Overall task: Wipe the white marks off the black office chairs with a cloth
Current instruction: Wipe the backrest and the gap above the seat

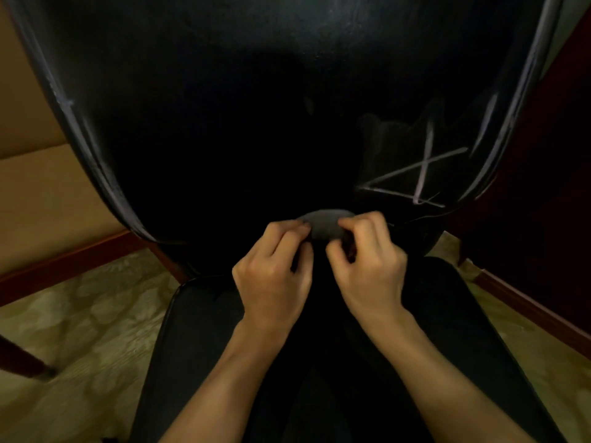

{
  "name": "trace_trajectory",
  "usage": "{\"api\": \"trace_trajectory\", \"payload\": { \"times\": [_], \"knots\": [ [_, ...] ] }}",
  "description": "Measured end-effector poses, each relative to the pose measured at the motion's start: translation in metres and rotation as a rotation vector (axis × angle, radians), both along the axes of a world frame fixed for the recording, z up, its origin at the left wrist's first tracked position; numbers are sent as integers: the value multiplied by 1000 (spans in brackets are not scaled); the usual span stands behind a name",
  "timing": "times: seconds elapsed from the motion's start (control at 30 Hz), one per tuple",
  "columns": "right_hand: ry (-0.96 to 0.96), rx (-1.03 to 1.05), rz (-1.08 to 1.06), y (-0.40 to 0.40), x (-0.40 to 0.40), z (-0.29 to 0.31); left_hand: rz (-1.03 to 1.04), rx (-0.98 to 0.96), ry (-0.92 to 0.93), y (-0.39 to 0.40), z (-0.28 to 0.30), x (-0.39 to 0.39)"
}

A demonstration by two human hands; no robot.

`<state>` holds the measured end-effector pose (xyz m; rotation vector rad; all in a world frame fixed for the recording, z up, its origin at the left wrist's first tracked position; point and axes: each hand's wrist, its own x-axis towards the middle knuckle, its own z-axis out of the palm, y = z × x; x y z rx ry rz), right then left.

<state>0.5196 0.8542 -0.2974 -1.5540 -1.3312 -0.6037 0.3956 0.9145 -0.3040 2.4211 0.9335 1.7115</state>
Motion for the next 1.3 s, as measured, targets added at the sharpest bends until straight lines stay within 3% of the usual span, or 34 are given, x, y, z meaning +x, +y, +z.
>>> {"api": "trace_trajectory", "payload": {
  "times": [0.1,0.2,0.3,0.5,0.6,0.83,0.9,1.03,1.3],
  "knots": [
    [-44,16,-13,6,8,6,3,-10,13,1,2,8],
    [-75,-224,-54,16,12,-25,33,-128,138,12,-29,7],
    [23,-425,-71,28,13,-56,117,-264,209,22,-52,12],
    [128,-653,-144,32,7,-50,155,-450,367,18,-39,20],
    [111,-518,-75,14,4,-15,105,-366,283,8,-9,10],
    [19,91,70,2,-2,124,16,18,-127,-6,114,4],
    [-44,147,43,12,0,157,36,41,-176,3,147,8],
    [-151,5,-58,34,12,153,95,-30,-37,20,158,20],
    [-100,-326,-153,-4,14,63,42,-177,319,-9,84,10]
  ]
}}
